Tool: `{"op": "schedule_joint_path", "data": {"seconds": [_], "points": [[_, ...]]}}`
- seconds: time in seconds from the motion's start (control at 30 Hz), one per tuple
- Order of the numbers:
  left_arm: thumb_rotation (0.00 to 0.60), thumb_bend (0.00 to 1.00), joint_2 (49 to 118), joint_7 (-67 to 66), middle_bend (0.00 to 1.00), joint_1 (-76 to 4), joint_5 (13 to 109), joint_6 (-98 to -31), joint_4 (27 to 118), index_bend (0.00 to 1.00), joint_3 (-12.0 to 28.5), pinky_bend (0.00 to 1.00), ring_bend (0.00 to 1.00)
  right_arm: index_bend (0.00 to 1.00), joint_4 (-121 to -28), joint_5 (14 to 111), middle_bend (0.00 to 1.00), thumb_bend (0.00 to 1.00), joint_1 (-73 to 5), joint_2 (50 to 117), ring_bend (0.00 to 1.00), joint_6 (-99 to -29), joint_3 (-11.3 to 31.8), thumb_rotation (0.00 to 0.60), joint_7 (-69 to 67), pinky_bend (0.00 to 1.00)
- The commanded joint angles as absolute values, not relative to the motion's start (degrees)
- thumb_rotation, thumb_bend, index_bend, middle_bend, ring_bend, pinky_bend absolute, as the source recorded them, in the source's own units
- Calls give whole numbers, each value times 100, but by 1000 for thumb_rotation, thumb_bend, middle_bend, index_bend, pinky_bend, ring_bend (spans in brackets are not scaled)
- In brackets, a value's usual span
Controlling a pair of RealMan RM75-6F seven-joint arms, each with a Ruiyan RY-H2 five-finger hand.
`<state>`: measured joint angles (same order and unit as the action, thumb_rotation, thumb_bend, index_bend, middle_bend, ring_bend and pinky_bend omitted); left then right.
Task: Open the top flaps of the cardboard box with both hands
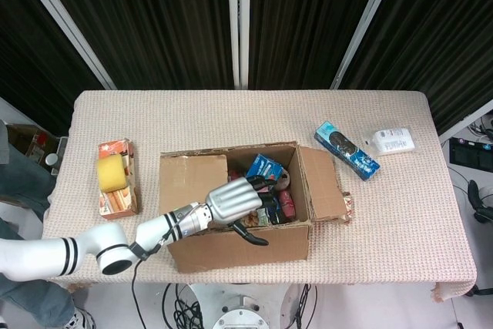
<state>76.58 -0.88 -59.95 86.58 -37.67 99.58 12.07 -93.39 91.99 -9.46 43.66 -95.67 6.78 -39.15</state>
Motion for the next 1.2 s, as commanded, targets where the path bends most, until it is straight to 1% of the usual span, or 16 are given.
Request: {"op": "schedule_joint_path", "data": {"seconds": [0.03, 0.23, 0.63, 1.03, 1.2], "points": [[6, 0, 7608, -250, 301, -6012, 8514, -3703, 9875, 298, 1108, 154, 66, 0, -9355, 9215, 0, 447, -955, 4379, 0, -9547, 691, 600, -3910, 0], [3, 0, 7452, -707, 335, -5990, 8398, -3753, 9810, 323, 958, 154, 65, 0, -9403, 9252, 0, 446, -970, 4418, 0, -9500, 716, 600, -3850, 0], [1, 0, 6903, -1403, 404, -5950, 7566, -3581, 10143, 350, 737, 154, 67, 0, -9432, 9288, 0, 445, -981, 4456, 0, -9445, 761, 600, -3828, 0], [0, 0, 6283, -2352, 413, -5776, 7280, -4055, 10756, 350, 516, 154, 67, 0, -9390, 9312, 0, 440, -1029, 4543, 0, -9330, 777, 600, -3824, 0], [0, 0, 6008, -2497, 420, -5699, 7242, -4251, 11054, 349, 519, 154, 68, 0, -9406, 9328, 0, 441, -1054, 4558, 0, -9304, 795, 600, -3797, 0]]}}
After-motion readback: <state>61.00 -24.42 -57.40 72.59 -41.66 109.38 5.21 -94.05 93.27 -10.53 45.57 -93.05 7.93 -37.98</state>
